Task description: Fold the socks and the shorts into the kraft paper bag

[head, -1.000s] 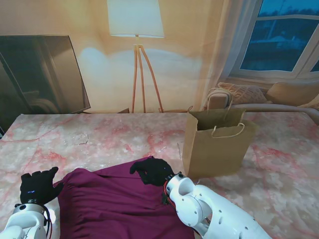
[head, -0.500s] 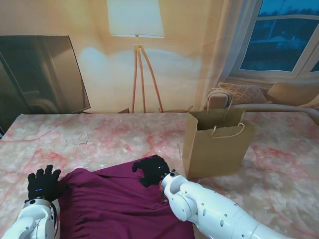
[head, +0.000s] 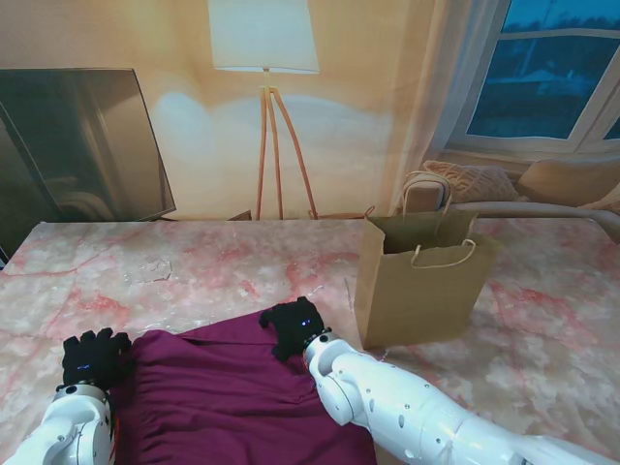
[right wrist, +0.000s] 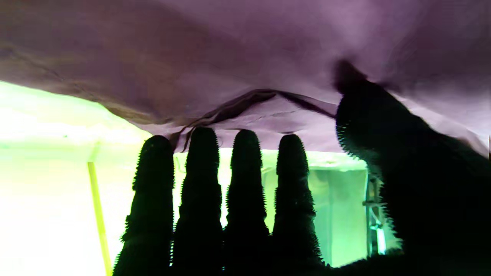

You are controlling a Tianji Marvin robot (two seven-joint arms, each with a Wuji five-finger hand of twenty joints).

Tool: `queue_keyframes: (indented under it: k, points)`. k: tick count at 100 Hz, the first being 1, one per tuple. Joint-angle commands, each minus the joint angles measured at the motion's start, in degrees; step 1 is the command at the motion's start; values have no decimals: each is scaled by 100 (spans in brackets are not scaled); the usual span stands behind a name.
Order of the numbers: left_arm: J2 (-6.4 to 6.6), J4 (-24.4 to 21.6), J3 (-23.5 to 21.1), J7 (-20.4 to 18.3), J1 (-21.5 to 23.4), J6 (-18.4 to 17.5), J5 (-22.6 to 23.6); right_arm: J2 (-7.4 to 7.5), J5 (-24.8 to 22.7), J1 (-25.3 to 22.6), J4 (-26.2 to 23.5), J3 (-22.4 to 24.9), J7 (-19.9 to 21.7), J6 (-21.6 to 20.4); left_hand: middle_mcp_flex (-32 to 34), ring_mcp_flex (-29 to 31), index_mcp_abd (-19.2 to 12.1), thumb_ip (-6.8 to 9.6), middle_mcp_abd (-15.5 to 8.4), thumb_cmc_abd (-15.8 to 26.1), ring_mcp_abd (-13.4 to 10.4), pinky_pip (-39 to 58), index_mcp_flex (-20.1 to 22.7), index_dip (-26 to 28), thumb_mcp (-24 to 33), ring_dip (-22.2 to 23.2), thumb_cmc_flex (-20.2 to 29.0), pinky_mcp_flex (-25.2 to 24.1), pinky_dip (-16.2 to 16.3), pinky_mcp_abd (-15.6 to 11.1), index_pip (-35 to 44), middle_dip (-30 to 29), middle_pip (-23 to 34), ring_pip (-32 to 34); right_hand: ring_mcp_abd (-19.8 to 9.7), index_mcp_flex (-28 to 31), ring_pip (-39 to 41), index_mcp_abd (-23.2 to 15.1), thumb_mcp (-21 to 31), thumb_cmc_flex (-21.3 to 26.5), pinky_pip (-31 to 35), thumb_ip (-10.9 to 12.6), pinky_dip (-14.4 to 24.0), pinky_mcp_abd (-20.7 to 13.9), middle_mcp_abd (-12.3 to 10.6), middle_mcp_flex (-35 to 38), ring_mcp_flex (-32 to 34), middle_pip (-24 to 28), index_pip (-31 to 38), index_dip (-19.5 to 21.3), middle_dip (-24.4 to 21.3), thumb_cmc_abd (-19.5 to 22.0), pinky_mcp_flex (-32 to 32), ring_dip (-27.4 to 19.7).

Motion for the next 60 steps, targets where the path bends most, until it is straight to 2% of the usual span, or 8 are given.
queue_keyframes:
  k: [1, 22, 27, 30, 35, 46, 52, 60]
  points:
    - [10, 32, -8, -24, 44, -52, 1, -178, 21, -54, 252, -38, -165, 92, 310, 216, -331, -181, 67, -228, -41, 151, 41, 203, 133, 17, 468, -9, 17, 101, 349, -2, 107, 128, 23, -92, 498, -74, 154, 99, 431, -265, 348, 114, -179, 70, 363, 470, 103, -17, 262, -89, 230, 375]
    - [18, -89, -121, -81, 168, -268, 2, -499, 147, 30, 806, -128, -601, 236, 1909, 1873, -686, -213, -29, -341, -124, 437, 4, 394, 332, 30, 494, 311, -32, 256, 390, -163, 408, 545, -16, 506, 2003, -328, 265, 345, 1358, -190, 580, 217, -484, 771, 856, 1555, 472, 56, 1405, 79, 806, 1377]
    - [21, -122, -149, -142, 194, -298, -16, -562, 195, 46, 914, -133, -652, 254, 2244, 2207, -738, -212, -105, -359, -150, 511, -9, 422, 352, 80, 529, 416, -13, 285, 396, -145, 528, 679, -36, 1005, 2271, -644, 148, 480, 1574, -819, 599, 241, -541, 1134, 1070, 1593, 790, -7, 1820, 271, 976, 1561]
    - [23, -131, -162, -159, 205, -317, -16, -602, 252, 43, 975, -118, -690, 239, 2491, 2452, -755, -224, -167, -379, -175, 618, -5, 446, 372, 155, 537, 499, 11, 325, 404, -139, 644, 819, -39, 1125, 2400, -842, 113, 506, 1689, -926, 622, 266, -545, 1309, 1165, 1614, 1250, -473, 1978, 477, 1031, 1647]
    - [25, -134, -178, -162, 217, -347, -11, -657, 337, 36, 1062, -92, -753, 203, 2805, 2783, -765, -228, -256, -413, -225, 722, 5, 445, 393, 220, 533, 653, 29, 361, 403, -112, 796, 971, -38, 1222, 2620, -1142, -50, 614, 1900, -1047, 730, 298, -554, 1523, 1284, 1705, 1969, -845, 2132, 783, 1106, 1763]
    - [28, -164, -221, -238, 237, -400, -54, -690, 372, 23, 1100, -60, -838, 215, 3469, 3339, -763, -269, -539, -498, -353, 1053, 24, 336, 494, 438, 490, 916, -24, 346, 437, 474, 1069, 1366, -46, 1878, 2827, -1667, -114, 706, 2121, -1026, 829, 320, -582, 1702, 1416, 1806, 2496, -572, 2266, 1199, 1193, 1857]
    - [23, -151, -237, -215, 230, -434, -89, -665, 364, 10, 1046, -19, -868, 205, 3892, 3582, -784, -267, -675, -615, -417, 1273, 86, 236, 577, 507, 486, 1102, -44, 303, 489, 774, 995, 1564, 4, 1812, 2596, -1653, -267, 705, 2032, -1006, 815, 295, -512, 1537, 1241, 1536, 2358, -225, 2187, 1558, 1084, 1774]
    - [9, -130, -254, -106, 216, -477, -116, -571, 354, -53, 789, 108, -822, 259, 4508, 3804, -854, -326, -904, -842, -509, 1567, 200, 136, 879, 529, 537, 1333, -104, 255, 545, 1421, 551, 1749, 77, 1691, 2142, -1465, -425, 772, 1994, -958, 836, 267, -335, 1428, 1135, 1000, 2207, -45, 1675, 2012, 1028, 1507]
